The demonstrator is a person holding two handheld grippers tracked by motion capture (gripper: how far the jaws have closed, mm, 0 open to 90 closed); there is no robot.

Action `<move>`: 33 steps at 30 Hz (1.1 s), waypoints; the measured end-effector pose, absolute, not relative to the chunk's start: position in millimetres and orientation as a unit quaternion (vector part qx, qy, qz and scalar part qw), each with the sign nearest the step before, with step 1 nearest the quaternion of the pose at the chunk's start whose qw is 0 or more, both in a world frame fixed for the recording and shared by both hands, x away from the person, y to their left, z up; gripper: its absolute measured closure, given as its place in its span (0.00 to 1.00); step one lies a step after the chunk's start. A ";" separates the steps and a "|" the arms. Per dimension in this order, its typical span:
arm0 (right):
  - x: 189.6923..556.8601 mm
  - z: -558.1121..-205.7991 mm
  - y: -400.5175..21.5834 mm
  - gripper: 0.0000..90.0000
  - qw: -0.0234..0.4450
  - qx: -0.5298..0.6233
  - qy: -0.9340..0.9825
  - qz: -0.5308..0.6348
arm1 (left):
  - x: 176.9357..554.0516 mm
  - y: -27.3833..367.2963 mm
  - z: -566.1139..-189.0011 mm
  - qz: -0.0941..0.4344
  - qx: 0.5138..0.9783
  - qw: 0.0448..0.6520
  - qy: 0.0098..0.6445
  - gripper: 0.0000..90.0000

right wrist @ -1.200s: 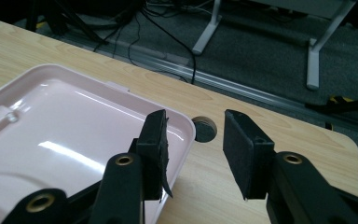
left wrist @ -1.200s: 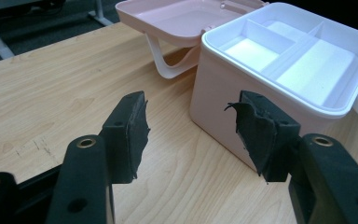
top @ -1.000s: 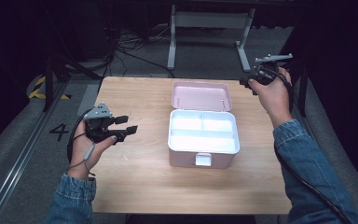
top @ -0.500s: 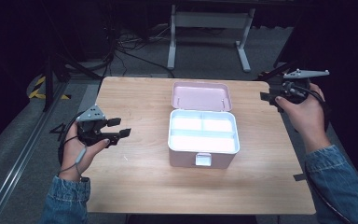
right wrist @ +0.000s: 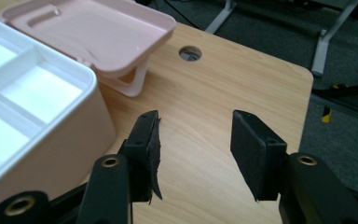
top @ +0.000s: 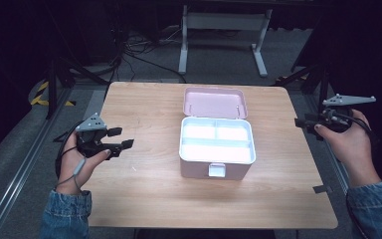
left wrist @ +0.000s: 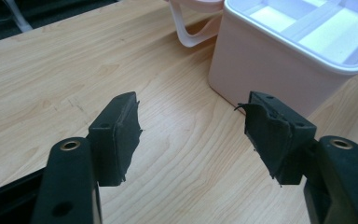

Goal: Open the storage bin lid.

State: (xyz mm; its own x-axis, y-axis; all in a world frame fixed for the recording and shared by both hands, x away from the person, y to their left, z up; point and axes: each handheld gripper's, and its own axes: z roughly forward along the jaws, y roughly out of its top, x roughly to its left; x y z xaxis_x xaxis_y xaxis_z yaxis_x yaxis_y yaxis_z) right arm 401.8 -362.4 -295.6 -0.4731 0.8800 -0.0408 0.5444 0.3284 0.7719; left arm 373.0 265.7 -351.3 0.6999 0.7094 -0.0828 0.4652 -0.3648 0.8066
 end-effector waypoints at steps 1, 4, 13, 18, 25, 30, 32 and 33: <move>400.0 -297.8 -365.8 0.59 0.234 0.457 0.782 0.353 | 373.0 266.3 -352.2 0.141 0.816 0.428 0.362 0.39; 396.0 -307.0 -374.8 0.59 0.222 0.462 0.788 0.341 | 373.6 268.0 -354.4 0.143 0.820 0.416 0.367 0.38; 389.1 -336.9 -389.4 0.57 0.196 0.460 0.806 0.317 | 375.8 275.5 -361.1 0.144 0.832 0.382 0.377 0.36; 386.2 -355.7 -395.1 0.56 0.178 0.464 0.812 0.304 | 377.1 275.9 -365.4 0.138 0.837 0.363 0.386 0.36; 383.4 -380.6 -396.0 0.55 0.158 0.476 0.815 0.290 | 379.5 279.4 -370.1 0.137 0.840 0.352 0.389 0.35; 378.7 -397.9 -400.0 0.55 0.149 0.486 0.812 0.289 | 379.4 280.1 -371.2 0.132 0.838 0.353 0.395 0.35; 377.9 -400.3 -400.6 0.54 0.146 0.488 0.811 0.289 | 379.4 280.0 -371.2 0.132 0.838 0.355 0.394 0.34; 377.2 -402.8 -401.0 0.54 0.146 0.490 0.809 0.290 | 379.4 280.0 -371.2 0.131 0.837 0.356 0.394 0.34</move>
